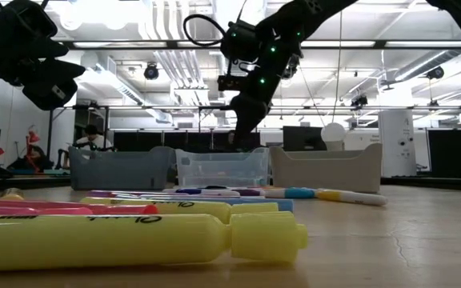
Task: Pick & Place Markers
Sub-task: Put the violet highlighter into the transparent bin
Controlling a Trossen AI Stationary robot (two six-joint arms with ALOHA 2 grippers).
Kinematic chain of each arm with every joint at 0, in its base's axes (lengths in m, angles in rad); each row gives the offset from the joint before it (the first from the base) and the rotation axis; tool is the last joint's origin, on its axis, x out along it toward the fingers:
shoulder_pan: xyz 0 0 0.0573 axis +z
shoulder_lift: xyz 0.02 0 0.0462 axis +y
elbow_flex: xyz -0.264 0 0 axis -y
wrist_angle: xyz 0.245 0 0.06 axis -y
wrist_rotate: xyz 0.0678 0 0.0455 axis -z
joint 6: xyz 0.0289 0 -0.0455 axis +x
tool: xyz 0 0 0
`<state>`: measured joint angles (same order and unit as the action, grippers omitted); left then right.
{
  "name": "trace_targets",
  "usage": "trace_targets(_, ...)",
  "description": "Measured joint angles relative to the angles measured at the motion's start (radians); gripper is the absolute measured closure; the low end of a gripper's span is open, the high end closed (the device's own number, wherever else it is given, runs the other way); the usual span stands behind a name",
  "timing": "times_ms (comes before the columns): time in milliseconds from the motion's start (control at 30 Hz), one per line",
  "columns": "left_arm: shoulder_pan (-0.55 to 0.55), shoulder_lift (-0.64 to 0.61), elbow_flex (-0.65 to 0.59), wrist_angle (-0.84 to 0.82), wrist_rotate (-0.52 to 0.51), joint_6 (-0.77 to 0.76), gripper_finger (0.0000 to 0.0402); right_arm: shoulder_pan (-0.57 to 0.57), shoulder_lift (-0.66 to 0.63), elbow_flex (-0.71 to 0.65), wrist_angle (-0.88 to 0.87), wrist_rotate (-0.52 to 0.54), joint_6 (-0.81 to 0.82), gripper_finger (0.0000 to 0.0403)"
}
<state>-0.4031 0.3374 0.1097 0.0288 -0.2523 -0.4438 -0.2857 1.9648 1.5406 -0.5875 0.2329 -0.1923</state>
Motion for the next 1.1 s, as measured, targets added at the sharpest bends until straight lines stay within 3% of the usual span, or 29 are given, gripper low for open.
trace_targets(200,0.0,0.0,0.0,0.0,0.0,-0.008,0.0262,0.041,-0.016,0.022,-0.043,0.001,0.031,0.0228)
trace_targets(400,0.0,0.0,0.0,0.002,0.0,-0.003,0.0262,0.154,-0.053,0.026,-0.035,-0.08,0.098,0.023)
trace_targets(600,0.0,0.0,0.0,0.001,0.0,-0.003,0.0262,0.289,-0.055,0.024,-0.034,-0.082,0.166,0.0232)
trace_targets(867,0.0,0.0,0.0,0.002,0.0,-0.005,0.0262,0.464,-0.021,-0.011,0.113,-0.084,0.251,0.0232)
trace_targets(1100,0.0,0.001,0.0,0.019,0.0,-0.01,0.0262,0.545,0.071,-0.012,0.216,-0.071,0.288,0.0232)
